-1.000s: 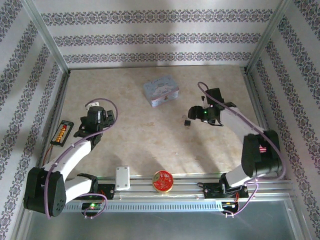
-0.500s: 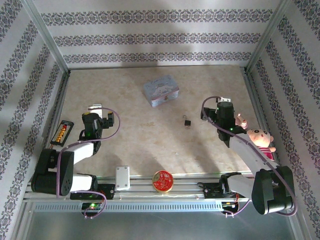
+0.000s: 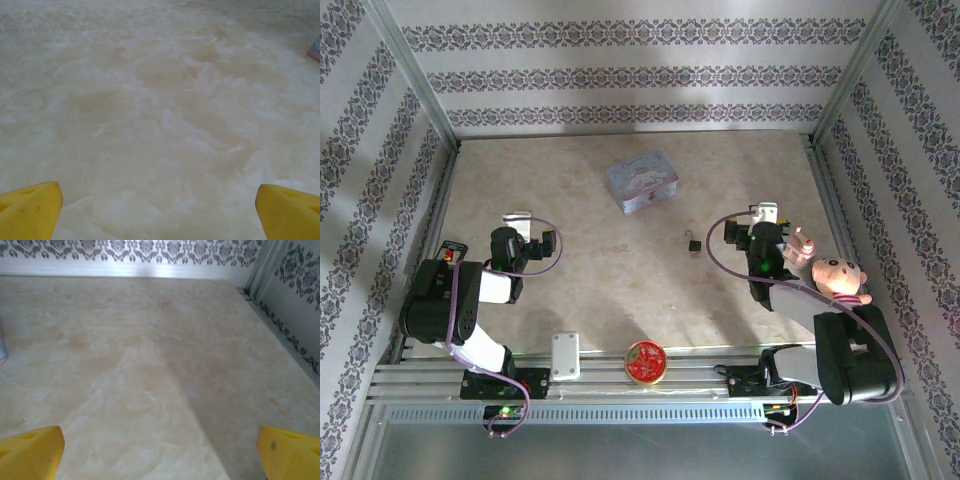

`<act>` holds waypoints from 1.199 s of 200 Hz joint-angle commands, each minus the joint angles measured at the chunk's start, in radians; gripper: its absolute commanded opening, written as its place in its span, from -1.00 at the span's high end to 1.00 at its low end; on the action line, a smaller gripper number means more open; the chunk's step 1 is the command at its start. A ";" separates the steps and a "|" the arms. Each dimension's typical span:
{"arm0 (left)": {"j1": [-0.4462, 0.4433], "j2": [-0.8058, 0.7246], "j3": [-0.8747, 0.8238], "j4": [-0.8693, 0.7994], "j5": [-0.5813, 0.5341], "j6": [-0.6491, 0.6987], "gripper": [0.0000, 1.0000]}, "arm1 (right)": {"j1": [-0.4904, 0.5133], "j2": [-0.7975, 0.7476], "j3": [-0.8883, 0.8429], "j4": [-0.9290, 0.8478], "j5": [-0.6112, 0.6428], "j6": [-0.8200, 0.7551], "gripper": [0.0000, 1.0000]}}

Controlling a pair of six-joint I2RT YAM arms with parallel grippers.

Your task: Unlock the padlock with the key

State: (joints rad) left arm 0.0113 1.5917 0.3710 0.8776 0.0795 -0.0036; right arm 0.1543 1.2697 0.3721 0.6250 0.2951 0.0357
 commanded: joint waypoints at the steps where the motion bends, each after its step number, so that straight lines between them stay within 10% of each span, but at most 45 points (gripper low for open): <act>1: 0.018 0.001 0.019 0.067 0.045 0.004 -0.99 | -0.030 0.068 -0.054 0.233 -0.053 -0.061 -0.96; 43: 0.016 -0.001 0.017 0.069 0.035 0.005 -0.99 | -0.106 0.289 -0.091 0.532 -0.192 -0.017 -0.96; 127: 0.016 -0.001 0.017 0.069 0.037 0.004 -0.98 | -0.207 0.273 -0.034 0.401 -0.591 -0.015 -0.96; 240: 0.016 0.000 0.016 0.072 0.018 -0.001 -0.99 | -0.194 0.268 -0.035 0.387 -0.387 0.033 -0.96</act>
State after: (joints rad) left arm 0.0154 1.5917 0.3763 0.9054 0.1013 -0.0032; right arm -0.0479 1.5387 0.3225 1.0130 -0.1123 0.0532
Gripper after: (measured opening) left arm 0.992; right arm 0.983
